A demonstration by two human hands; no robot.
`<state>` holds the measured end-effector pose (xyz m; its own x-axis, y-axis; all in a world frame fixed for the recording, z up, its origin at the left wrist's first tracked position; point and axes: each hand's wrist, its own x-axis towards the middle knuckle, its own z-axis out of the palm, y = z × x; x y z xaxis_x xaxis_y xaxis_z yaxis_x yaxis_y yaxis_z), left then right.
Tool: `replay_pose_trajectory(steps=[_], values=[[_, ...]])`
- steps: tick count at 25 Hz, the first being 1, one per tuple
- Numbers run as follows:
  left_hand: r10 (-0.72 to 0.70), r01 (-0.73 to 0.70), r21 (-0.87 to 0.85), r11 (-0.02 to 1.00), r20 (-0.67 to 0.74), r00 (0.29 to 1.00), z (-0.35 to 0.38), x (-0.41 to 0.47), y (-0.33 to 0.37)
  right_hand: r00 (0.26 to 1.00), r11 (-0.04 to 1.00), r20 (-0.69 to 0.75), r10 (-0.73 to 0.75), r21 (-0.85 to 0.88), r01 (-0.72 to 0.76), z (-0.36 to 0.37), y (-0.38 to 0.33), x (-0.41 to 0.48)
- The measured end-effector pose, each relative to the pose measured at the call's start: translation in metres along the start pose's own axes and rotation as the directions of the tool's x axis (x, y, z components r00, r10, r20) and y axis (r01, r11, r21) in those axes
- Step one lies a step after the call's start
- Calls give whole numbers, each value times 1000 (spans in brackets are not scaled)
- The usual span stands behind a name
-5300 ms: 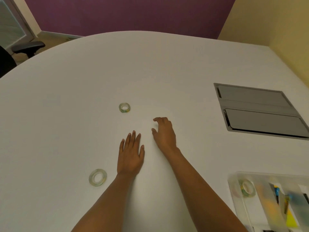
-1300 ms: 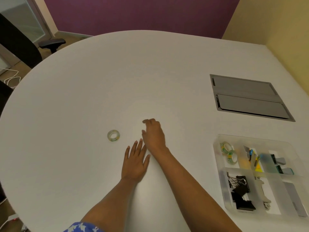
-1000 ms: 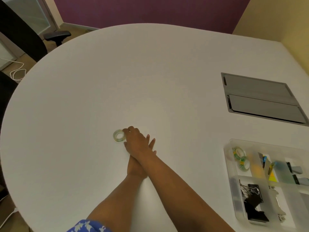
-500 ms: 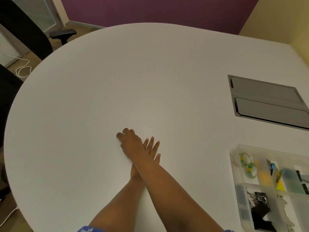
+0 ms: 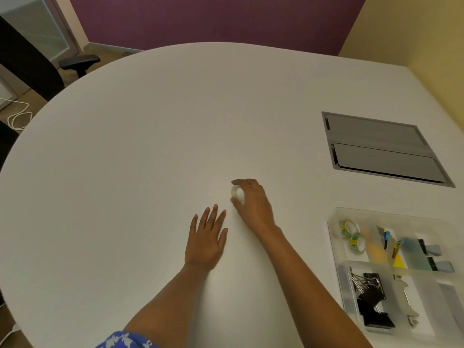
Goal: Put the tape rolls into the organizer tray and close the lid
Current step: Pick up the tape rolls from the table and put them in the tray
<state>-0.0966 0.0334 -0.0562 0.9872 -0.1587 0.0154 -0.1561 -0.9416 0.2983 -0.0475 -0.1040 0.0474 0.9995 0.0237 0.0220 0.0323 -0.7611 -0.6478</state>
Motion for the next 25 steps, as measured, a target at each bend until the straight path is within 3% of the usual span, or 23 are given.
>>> replay_pose_trajectory(steps=[6,11,15,21,25], values=[[-15,15,5,1000,39,999,1,-2,1,954,980,-228,194,0,-200,-75,72,-35],[-50,51,-15,999,40,998,1,-13,8,889,937,-315,334,10,-348,-117,125,-71],[-85,88,-46,995,55,995,-1,-22,13,855,909,-330,399,19,-417,-124,148,-93],[-113,117,-41,992,78,990,-5,-33,20,856,916,-338,392,54,-398,-125,157,-101],[-126,129,-27,991,91,988,-6,-36,24,900,917,-239,365,-73,-392,-126,166,-109]])
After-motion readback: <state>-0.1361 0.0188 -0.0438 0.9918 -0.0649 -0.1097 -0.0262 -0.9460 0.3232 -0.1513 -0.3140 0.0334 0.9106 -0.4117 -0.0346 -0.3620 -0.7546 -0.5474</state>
